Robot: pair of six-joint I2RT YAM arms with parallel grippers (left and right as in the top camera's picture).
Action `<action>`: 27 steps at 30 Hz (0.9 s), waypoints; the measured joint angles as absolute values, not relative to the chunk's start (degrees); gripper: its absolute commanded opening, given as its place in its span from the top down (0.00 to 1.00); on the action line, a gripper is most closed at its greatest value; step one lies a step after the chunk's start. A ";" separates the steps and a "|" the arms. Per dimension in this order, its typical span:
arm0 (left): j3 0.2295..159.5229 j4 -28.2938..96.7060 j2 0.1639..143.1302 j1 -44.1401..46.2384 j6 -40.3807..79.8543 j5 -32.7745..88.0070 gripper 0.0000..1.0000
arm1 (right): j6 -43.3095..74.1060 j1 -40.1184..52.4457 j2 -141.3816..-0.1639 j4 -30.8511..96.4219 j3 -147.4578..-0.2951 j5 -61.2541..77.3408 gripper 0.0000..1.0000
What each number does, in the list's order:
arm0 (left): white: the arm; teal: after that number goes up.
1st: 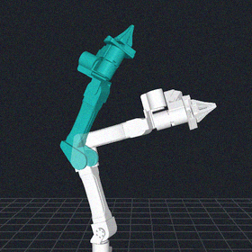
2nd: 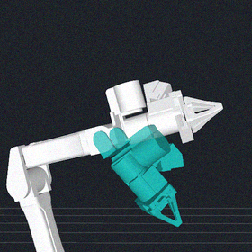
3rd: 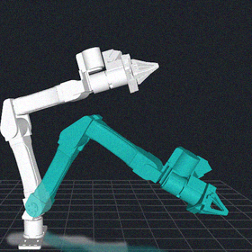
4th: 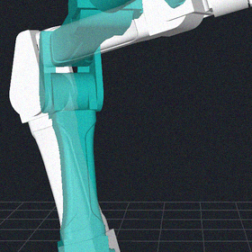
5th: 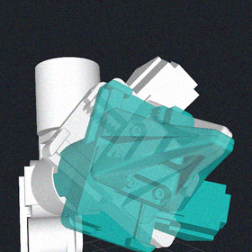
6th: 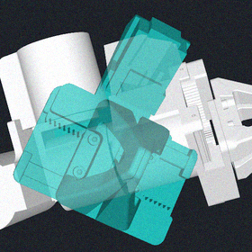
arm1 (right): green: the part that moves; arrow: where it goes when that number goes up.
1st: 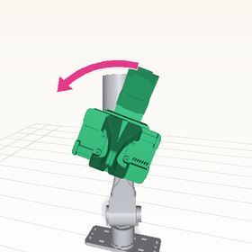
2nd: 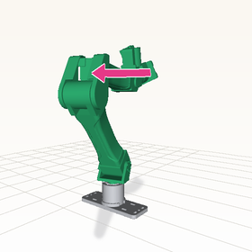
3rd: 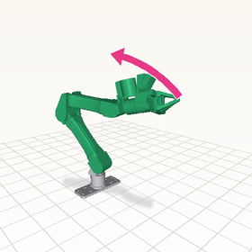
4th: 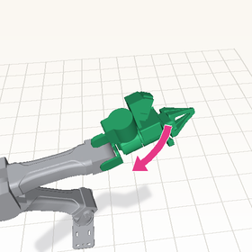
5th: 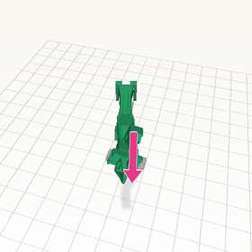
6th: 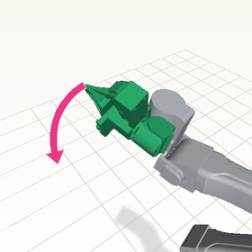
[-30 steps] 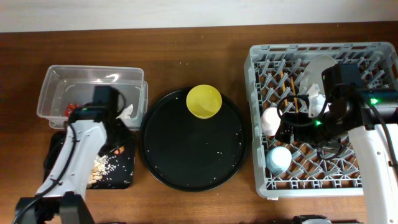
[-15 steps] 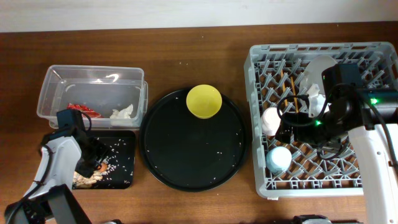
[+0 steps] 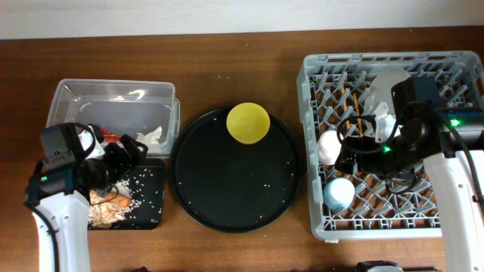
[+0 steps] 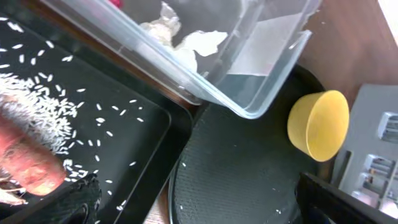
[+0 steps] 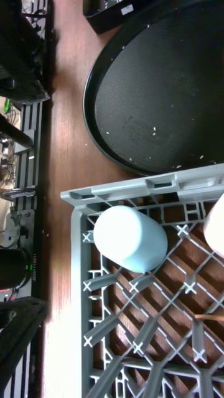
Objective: Sort waste into correct bins and load items into the dishwasher rack
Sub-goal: 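Reach the right gripper to the yellow bowl and grasp its rim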
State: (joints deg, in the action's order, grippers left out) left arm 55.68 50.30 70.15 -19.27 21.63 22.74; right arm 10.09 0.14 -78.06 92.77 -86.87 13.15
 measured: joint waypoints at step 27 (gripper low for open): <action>55.72 50.19 70.06 -19.27 20.53 24.27 0.01 | 11.49 30.68 -107.09 44.31 -86.63 10.87 0.53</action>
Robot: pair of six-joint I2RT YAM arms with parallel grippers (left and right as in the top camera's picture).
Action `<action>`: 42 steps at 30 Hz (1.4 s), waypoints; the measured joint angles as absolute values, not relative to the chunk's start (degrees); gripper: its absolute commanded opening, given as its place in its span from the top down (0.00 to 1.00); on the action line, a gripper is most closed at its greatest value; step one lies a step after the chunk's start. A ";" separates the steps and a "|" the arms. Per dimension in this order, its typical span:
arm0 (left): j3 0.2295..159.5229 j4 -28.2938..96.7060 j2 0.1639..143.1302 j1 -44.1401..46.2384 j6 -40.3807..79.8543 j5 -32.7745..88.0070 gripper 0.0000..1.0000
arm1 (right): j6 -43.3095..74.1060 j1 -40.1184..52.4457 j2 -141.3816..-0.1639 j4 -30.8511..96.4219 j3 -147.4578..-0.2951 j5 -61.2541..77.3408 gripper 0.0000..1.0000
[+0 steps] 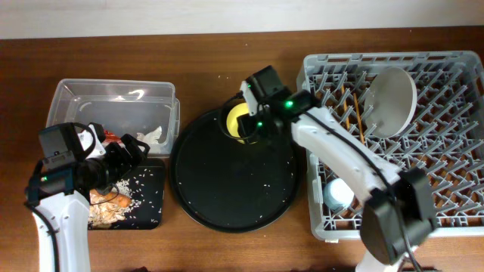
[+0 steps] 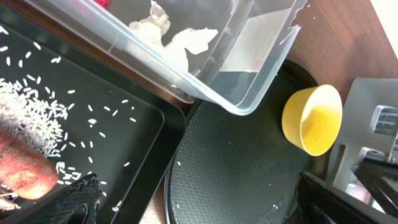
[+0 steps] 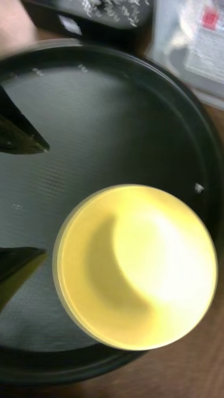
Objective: Sort waste into correct bins and load items into the dishwasher rack
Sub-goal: 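Reach the right gripper to the yellow bowl and grasp its rim, then carry the yellow bowl into the rack and set it down, right gripper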
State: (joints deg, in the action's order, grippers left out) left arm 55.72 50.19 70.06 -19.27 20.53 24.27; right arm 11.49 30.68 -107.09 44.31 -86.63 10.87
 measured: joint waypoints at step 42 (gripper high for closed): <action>55.72 50.26 70.06 -19.27 20.53 24.29 0.01 | 2.74 34.02 -113.16 35.88 -79.61 7.18 0.96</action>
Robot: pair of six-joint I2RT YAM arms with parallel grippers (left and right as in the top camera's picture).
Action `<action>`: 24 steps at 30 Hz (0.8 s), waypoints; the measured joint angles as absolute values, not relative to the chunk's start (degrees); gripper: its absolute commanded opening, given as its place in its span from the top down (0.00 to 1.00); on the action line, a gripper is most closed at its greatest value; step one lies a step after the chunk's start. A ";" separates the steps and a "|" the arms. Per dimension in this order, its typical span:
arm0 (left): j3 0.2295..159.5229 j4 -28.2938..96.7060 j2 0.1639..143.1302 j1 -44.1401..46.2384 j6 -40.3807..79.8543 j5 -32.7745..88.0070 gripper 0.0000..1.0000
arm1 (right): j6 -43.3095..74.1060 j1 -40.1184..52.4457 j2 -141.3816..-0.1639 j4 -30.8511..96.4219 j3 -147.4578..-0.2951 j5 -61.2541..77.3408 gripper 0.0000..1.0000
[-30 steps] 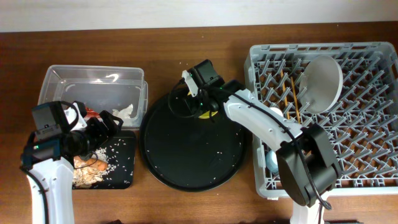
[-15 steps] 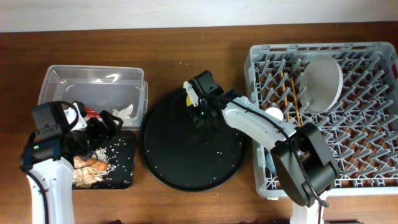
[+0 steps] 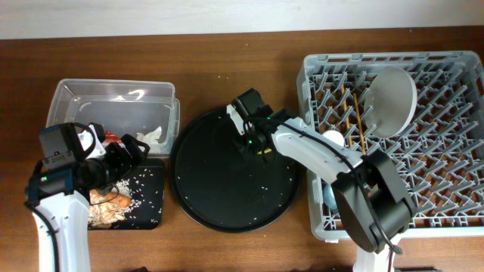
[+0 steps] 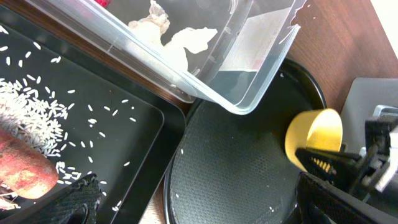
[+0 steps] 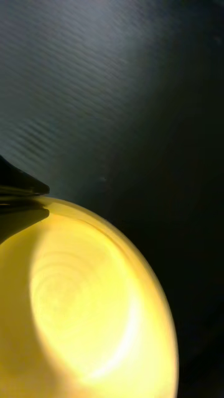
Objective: Sort waste into correct bins and load items into the dishwasher rack
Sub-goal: 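Carry the yellow bowl into the rack and set it down, right gripper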
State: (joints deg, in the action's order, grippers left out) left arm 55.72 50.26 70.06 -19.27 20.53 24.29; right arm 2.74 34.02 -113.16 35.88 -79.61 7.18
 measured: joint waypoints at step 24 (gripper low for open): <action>55.72 50.24 70.06 -19.27 20.53 24.69 0.01 | -26.48 -24.18 -104.47 85.23 -99.18 61.69 0.96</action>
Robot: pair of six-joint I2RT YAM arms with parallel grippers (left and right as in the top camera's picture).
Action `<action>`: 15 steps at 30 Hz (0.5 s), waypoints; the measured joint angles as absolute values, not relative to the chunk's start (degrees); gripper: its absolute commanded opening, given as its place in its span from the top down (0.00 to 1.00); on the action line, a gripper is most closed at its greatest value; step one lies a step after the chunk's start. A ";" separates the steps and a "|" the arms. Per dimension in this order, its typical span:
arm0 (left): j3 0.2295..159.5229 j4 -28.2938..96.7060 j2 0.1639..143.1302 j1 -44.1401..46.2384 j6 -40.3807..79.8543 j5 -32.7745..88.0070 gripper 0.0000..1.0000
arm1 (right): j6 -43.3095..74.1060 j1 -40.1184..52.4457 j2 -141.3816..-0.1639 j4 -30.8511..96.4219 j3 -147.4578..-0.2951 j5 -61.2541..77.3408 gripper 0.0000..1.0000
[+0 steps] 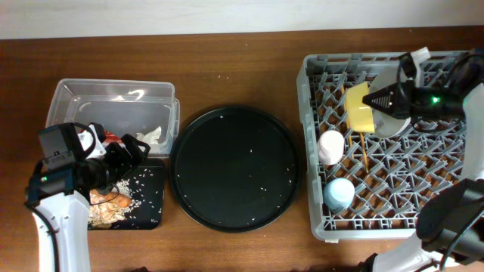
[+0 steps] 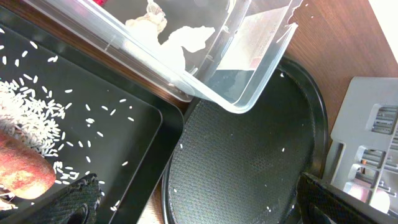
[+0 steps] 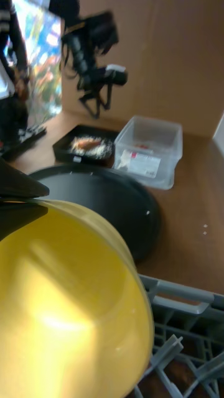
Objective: Sort waste into correct bins and load items into the dishwasher rack
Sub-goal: 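Carry the yellow bowl into the rack and set it down, right gripper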
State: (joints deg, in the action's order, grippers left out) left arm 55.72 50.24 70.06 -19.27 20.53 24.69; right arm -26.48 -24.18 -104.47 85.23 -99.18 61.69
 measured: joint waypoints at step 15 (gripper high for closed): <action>55.72 50.26 70.06 -19.27 20.53 24.69 0.01 | -36.80 -41.41 -104.49 91.37 -79.99 72.58 0.96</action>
State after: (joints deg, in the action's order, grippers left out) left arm 55.72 50.26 70.06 -19.27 20.53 24.69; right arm -36.80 -41.41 -104.49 91.37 -79.99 72.58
